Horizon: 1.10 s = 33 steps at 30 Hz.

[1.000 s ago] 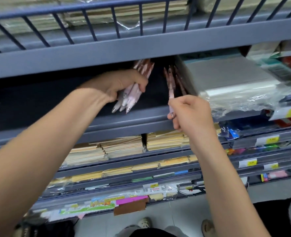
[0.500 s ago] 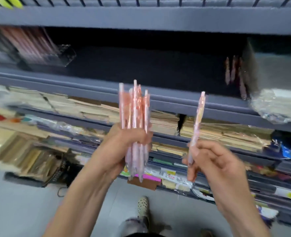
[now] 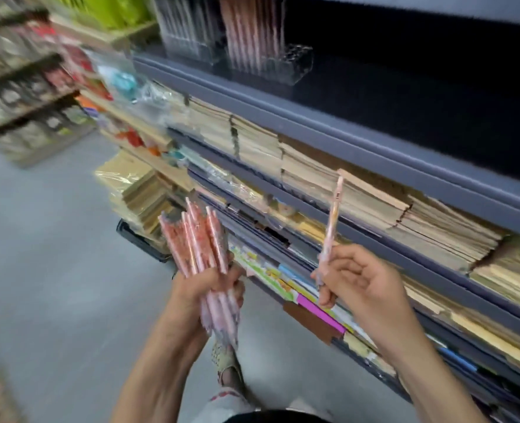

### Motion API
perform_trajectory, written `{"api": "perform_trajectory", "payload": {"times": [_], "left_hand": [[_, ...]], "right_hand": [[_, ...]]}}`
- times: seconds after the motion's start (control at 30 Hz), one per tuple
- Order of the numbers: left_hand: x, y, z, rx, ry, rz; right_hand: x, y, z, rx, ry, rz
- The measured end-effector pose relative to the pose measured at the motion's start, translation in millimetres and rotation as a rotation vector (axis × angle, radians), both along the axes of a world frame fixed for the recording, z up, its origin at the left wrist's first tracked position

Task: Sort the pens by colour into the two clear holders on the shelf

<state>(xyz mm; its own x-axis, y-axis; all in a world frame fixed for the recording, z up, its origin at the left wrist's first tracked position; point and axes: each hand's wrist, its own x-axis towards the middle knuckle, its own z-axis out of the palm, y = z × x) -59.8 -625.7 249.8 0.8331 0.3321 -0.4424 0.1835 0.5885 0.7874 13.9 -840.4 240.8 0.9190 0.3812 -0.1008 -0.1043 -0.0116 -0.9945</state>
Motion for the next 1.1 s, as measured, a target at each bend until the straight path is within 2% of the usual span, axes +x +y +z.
{"api": "perform_trajectory", "payload": {"times": [0.23,0.33,0.53,0.7,0.9,1.1], "left_hand": [[16.9,125.0,-4.6,0.035,0.026,0.06],[35.7,184.1,-4.6,0.045,0.016,0.058],[88.1,266.7,0.5,0.089,-0.047,-0.09],[147.4,292.6,-0.2,0.024,-0.129,-0.253],[221.6,292.5,-2.8,0.002,-0.152,-0.406],[282.0,292.7,7.0,-0.021,-0.207,-0.591]], "right_hand": [[30.8,141.3,2.5,0.001,0.031,0.124],[46.0,199.4,5.0,0.009,0.011,0.084],[81.3,278.2,17.9,0.009,-0.047,-0.116],[115.0,302.9,31.1,-0.001,-0.106,-0.29],[163.9,290.9,31.5,-0.056,-0.145,-0.538],[211.1,268.8,54.6,-0.061,-0.363,-0.863]]}}
